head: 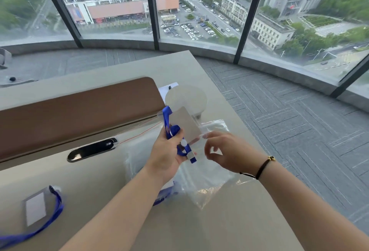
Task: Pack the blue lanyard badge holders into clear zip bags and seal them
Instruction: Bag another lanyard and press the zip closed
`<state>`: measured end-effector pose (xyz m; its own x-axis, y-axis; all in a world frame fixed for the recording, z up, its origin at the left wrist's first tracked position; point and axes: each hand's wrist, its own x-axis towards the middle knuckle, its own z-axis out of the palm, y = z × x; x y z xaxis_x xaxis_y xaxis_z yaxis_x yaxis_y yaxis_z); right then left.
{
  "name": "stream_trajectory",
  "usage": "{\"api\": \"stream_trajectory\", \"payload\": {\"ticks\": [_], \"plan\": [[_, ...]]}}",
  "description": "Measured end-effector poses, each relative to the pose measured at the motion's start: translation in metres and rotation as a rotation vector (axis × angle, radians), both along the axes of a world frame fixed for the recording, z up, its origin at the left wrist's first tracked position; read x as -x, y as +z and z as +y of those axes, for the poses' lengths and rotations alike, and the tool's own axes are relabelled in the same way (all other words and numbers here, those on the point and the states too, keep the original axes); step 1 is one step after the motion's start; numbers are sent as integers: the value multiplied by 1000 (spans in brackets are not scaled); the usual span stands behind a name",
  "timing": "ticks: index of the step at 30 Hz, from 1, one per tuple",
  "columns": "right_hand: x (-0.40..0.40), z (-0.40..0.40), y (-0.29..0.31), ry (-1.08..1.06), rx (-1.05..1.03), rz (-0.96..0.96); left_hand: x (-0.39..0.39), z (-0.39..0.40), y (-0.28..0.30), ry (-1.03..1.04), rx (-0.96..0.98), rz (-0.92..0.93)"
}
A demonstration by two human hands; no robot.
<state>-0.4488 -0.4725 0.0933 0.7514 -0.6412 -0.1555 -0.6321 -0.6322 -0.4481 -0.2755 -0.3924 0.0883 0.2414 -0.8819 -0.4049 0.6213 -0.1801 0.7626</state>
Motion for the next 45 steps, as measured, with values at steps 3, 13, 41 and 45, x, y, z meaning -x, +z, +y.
{"api": "stream_trajectory", "payload": {"ticks": [3,13,41,45], "plan": [[-7,18,17,40,-22,-37,-7,17,9,-84,-16,-118],[-23,52,39,9,-131,-125,-46,49,17,-419,-171,-756],[-26,67,6,-158,-243,-189,-63,79,26,-830,-255,-1345],[-28,65,8,-156,-227,-122,-68,85,23,-809,-177,-1440]]}}
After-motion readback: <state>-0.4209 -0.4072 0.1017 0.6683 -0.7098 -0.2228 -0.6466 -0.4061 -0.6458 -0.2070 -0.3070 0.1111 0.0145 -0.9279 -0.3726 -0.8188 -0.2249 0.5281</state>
